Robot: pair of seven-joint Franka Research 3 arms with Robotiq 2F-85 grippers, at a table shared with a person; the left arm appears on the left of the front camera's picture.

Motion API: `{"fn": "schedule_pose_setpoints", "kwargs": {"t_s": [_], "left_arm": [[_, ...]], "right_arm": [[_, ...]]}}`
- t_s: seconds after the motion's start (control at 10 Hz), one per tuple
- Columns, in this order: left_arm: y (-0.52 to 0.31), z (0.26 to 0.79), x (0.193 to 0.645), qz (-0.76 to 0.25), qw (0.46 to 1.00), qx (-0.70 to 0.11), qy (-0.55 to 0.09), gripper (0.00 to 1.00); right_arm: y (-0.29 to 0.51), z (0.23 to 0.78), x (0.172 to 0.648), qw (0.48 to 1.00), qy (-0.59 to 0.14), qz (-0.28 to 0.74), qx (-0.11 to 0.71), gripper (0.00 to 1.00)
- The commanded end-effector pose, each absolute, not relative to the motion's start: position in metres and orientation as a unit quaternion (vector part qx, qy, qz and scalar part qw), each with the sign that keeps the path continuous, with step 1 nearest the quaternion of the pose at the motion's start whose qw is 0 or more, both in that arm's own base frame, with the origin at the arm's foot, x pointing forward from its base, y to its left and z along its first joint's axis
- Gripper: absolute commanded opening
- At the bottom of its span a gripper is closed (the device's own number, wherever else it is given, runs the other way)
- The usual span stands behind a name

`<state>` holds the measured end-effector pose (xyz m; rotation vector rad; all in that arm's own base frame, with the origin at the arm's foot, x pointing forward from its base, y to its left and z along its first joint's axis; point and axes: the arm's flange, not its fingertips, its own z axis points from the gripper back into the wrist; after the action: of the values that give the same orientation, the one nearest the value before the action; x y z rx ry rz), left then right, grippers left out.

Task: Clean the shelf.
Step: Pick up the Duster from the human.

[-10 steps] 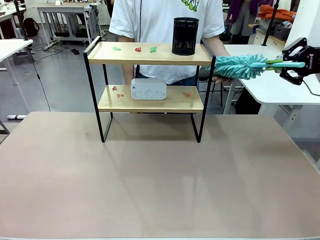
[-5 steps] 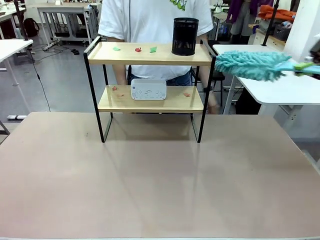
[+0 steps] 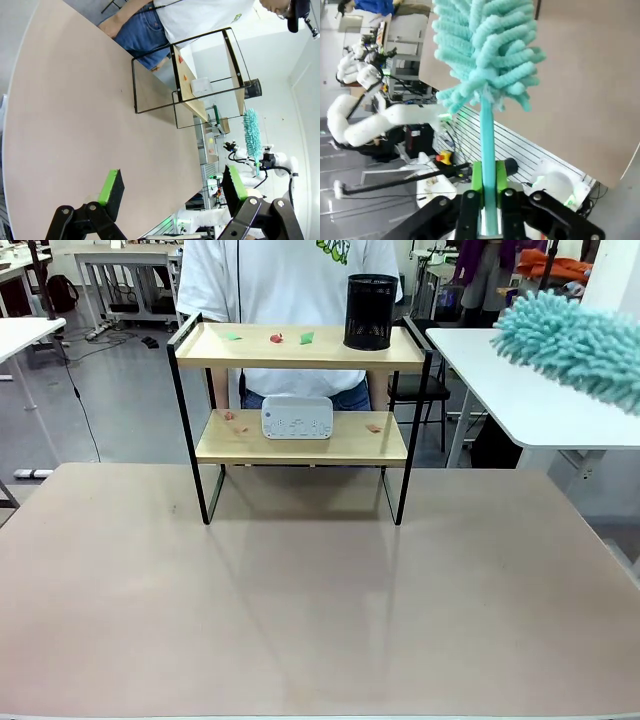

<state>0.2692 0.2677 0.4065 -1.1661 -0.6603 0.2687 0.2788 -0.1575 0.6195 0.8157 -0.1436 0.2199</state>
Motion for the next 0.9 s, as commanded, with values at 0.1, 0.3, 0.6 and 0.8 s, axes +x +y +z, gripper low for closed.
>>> {"fn": "schedule_pose_setpoints", "kwargs": {"t_s": [0.1,0.3,0.6,0.8], "left_arm": [[0.267,0.406,0.270,0.113,0.770,-0.542,-0.318,1.00],[0.267,0.406,0.270,0.113,0.770,-0.542,-0.318,1.00],[0.267,0.406,0.270,0.113,0.770,-0.542,-0.318,1.00],[0.267,0.406,0.270,0.113,0.770,-0.542,-0.318,1.00]], "right_arm": [[-0.159,0.576,0.264,0.903,-0.097,0.091,0.410,0.00],[-0.162,0.607,0.265,0.905,-0.077,0.118,0.400,0.00],[-0.162,0.607,0.265,0.905,-0.077,0.118,0.400,0.00],[-0.162,0.607,0.265,0.905,-0.077,0.118,0.400,0.00]]}}
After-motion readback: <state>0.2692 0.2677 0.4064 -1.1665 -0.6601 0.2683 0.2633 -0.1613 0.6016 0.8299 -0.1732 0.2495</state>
